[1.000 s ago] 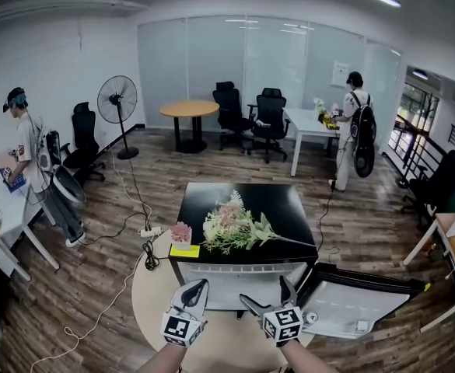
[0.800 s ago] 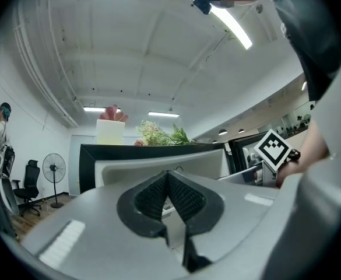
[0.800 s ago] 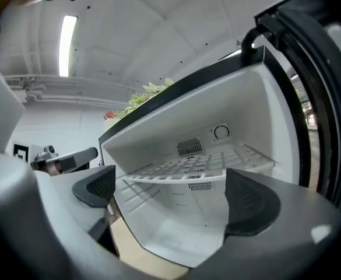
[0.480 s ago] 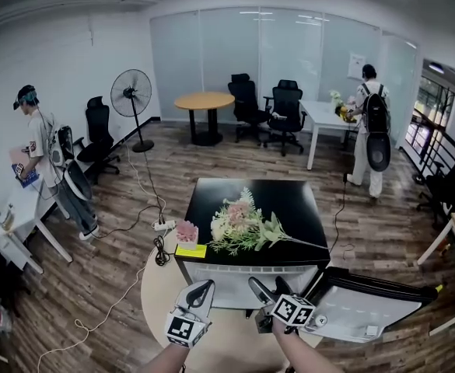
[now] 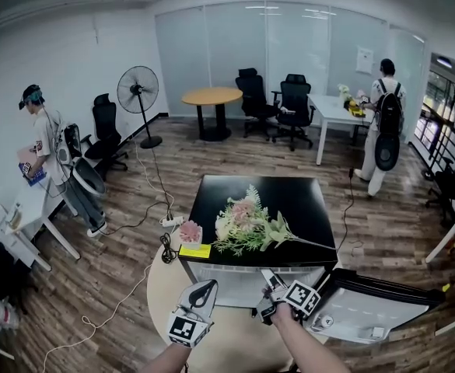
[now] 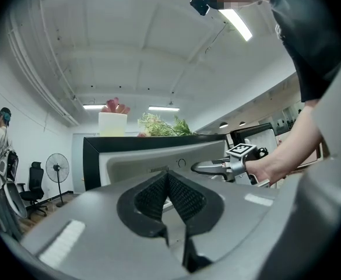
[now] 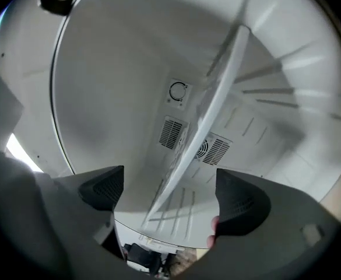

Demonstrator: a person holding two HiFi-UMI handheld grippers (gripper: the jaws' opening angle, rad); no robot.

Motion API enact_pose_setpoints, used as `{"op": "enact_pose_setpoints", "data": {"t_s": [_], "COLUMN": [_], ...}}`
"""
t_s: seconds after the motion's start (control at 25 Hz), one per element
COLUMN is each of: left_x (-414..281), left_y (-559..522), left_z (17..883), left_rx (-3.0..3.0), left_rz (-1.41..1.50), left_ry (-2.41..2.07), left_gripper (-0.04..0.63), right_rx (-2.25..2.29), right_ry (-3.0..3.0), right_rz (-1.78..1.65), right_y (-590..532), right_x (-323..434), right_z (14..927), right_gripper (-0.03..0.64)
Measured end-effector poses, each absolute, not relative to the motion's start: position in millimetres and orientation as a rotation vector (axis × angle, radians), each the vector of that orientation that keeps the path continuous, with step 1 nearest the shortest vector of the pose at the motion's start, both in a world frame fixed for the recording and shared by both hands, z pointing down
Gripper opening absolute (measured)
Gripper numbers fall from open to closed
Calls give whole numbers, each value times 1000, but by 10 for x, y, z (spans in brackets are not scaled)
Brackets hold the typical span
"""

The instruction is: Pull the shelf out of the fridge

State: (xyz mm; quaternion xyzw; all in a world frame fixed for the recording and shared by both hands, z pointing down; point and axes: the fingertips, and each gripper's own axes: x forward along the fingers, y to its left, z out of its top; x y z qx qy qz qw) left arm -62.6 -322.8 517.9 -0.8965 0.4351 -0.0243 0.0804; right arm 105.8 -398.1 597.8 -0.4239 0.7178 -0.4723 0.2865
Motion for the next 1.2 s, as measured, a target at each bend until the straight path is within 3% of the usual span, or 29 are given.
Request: {"op": "enact_pose_setpoints", "data": {"t_s": [0.48,1.2], "left_x": [-566,-581], "left_y": [-3252,-3247], "left_z": [5200,5221], "left_rx": [-2675,-2683], "left_rz": [-47,-71], "left_ry": [1279,1300], "left_gripper": [0,0], "right_rx": [-974,-963], "right_ry": [1606,1520], "right_rz": [-1457,-1459], "right_y": [-4172,-4195], "right_x": [1169,1146], "right_z": [6192,6157], "right_gripper": [391,46]}}
